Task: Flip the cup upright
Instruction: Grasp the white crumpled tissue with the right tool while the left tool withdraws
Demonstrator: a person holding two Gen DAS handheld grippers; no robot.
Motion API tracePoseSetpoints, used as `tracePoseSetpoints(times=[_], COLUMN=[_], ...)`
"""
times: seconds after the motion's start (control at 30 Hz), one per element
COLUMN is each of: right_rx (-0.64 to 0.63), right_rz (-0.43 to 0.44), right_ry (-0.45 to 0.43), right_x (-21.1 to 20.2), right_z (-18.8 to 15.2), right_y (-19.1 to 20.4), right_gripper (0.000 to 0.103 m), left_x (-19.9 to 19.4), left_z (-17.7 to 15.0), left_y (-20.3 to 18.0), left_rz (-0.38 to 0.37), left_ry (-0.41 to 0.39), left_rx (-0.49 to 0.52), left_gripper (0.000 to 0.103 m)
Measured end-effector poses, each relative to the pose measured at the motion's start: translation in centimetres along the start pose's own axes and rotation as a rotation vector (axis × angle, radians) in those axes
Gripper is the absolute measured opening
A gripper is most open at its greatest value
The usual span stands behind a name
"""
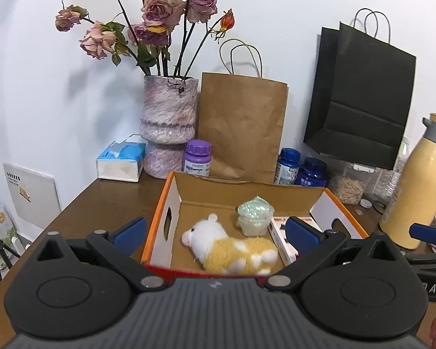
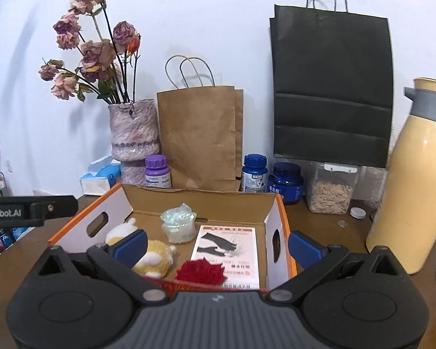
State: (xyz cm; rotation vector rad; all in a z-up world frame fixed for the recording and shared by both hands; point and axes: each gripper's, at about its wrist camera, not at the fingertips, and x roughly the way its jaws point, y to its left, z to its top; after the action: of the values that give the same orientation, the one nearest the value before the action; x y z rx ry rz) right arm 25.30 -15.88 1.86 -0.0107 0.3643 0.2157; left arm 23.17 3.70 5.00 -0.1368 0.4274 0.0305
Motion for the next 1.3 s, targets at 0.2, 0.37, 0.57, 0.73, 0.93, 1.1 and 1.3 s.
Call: tracePoseSetpoints(times=[0.2,0.37,0.57,0.73,0.93,1.1,1.3], right_rx=[0.002,-0.002,0.000,0.001,-0.001,-0.011,-0.006], right_rz=[0.007,0.024,0.033,0.048,0.060,0.042,0.039], right_ry=[-0.008,0.009,0.026,0.045,0.053,0.074,0.110], right_x=[-4.0,-6.6,-8.3,-9.5,-11.1,-11.7,-12.2], right_z=[-1.4,-3.1,-4.4,-5.4,-6.5,-7.6,-8.9], right_y=[0.3,0.8,0.9,1.5,2.2,3.0,4.2], right_gripper=[0.103,0.103,0.103,0.103,0.103,0.103,0.103], left_x=[-3.6,-6.1,-7.8,-8.7,-9.7,-10.3,-11.5], left_z=[-1.6,-2.7,-3.8,-4.7,-5.7,-6.5,-7.3], left_y=[0.8,1.2,1.5,1.9,2.5,3.1,4.0], left_rz=[-0.007,0.000,0.006,0.008,0.002,-0.004,-0.013], left_ry=[0.011,0.011,0.026,0.048,0.058,0.074,0.075], left_rx=[-0.010,0.002,0.008,0.009,0.020,0.008,0.023], left_gripper=[0.103,0.103,0.103,0.103,0.103,0.103,0.103])
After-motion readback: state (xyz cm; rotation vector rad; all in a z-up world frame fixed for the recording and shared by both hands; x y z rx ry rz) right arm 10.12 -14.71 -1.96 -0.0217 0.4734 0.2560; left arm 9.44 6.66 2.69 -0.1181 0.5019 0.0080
